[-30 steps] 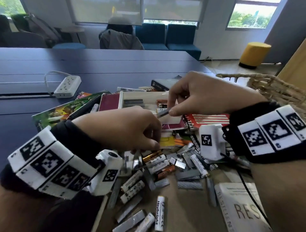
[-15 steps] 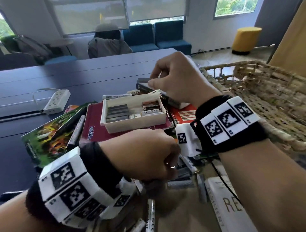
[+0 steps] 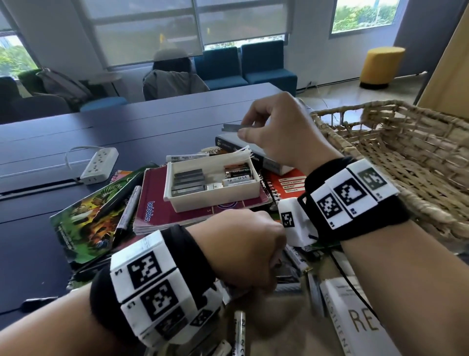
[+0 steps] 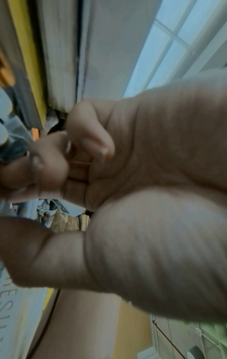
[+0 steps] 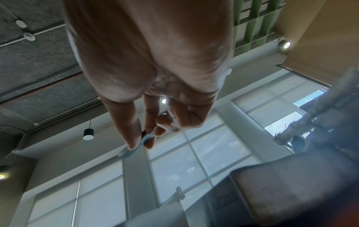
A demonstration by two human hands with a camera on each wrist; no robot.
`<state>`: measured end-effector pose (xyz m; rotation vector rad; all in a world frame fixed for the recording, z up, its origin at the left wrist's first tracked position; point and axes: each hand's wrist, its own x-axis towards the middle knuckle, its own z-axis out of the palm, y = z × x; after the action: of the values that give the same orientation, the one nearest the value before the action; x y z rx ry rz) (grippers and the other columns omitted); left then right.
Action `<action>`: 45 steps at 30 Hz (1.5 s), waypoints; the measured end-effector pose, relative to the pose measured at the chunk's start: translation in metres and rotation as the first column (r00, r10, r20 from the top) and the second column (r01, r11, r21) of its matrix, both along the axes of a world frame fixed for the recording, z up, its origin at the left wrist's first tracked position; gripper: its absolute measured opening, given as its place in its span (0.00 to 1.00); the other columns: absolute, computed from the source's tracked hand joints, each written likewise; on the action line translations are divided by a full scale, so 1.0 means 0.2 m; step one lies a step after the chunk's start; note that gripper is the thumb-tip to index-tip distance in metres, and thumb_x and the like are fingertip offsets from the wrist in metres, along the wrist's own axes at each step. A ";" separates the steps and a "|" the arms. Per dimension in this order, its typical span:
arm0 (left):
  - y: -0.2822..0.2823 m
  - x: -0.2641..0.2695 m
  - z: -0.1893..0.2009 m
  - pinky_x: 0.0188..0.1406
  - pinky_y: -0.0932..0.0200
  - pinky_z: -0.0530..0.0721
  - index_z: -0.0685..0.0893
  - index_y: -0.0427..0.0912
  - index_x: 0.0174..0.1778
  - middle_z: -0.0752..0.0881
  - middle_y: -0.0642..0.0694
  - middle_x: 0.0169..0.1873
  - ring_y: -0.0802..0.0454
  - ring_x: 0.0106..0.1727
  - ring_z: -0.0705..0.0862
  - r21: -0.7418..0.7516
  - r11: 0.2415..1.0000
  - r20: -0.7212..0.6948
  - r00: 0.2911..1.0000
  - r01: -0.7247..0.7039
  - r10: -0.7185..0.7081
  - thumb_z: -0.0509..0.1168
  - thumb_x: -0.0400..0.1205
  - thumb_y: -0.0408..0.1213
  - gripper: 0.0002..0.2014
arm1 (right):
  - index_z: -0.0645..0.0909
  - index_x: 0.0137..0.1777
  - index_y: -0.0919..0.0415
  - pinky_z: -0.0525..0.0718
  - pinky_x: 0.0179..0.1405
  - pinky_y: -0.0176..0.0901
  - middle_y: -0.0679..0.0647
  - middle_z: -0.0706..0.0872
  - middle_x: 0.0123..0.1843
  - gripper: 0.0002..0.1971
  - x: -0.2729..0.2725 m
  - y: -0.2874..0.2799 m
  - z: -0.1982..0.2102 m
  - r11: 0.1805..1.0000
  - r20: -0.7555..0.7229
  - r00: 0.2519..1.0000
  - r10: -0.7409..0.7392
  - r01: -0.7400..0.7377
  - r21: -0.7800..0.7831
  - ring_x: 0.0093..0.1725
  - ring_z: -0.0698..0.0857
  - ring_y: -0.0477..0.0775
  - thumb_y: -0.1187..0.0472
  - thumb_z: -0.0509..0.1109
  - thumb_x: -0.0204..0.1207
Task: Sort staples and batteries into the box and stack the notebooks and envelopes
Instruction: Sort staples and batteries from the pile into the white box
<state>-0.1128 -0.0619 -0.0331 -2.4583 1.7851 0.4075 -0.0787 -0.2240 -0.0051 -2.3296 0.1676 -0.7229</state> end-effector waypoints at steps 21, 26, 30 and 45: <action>0.16 0.27 0.08 0.36 0.56 0.80 0.87 0.40 0.44 0.87 0.43 0.33 0.52 0.33 0.82 -0.193 0.942 -0.641 0.762 -0.276 0.093 0.75 0.82 0.35 0.05 | 0.91 0.40 0.52 0.75 0.31 0.25 0.46 0.86 0.33 0.05 0.00 0.02 -0.03 1.000 0.001 1.000 0.011 -0.011 0.014 0.32 0.78 0.40 0.54 0.82 0.74; 0.18 0.27 0.04 0.37 0.54 0.78 0.87 0.44 0.40 0.87 0.29 0.46 0.44 0.34 0.79 -0.228 0.937 -0.680 0.732 -0.264 0.041 0.76 0.81 0.34 0.06 | 0.91 0.40 0.53 0.75 0.29 0.26 0.45 0.85 0.32 0.05 0.01 0.02 -0.04 0.999 -0.001 1.000 0.026 -0.026 0.024 0.31 0.77 0.40 0.54 0.83 0.74; 0.18 0.28 0.02 0.38 0.40 0.82 0.85 0.37 0.41 0.86 0.29 0.41 0.28 0.37 0.81 -0.294 0.904 -0.783 0.621 -0.310 -0.042 0.76 0.81 0.31 0.06 | 0.91 0.40 0.52 0.77 0.33 0.31 0.47 0.86 0.33 0.05 0.01 0.03 -0.05 0.999 0.009 0.999 0.033 -0.033 0.011 0.31 0.78 0.39 0.54 0.83 0.73; 0.17 0.27 0.00 0.37 0.25 0.78 0.84 0.36 0.60 0.90 0.28 0.48 0.06 0.46 0.79 -0.329 0.859 -0.870 0.479 -0.391 -0.115 0.73 0.82 0.29 0.12 | 0.90 0.38 0.51 0.71 0.28 0.24 0.43 0.82 0.29 0.06 0.01 0.03 -0.07 0.999 -0.004 0.999 0.048 -0.048 0.008 0.26 0.76 0.36 0.54 0.83 0.73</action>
<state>-0.0578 -0.0288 -0.0323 -3.0522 2.1766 1.7326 -0.0764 -0.2173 -0.0192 -2.3198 0.1151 -0.6929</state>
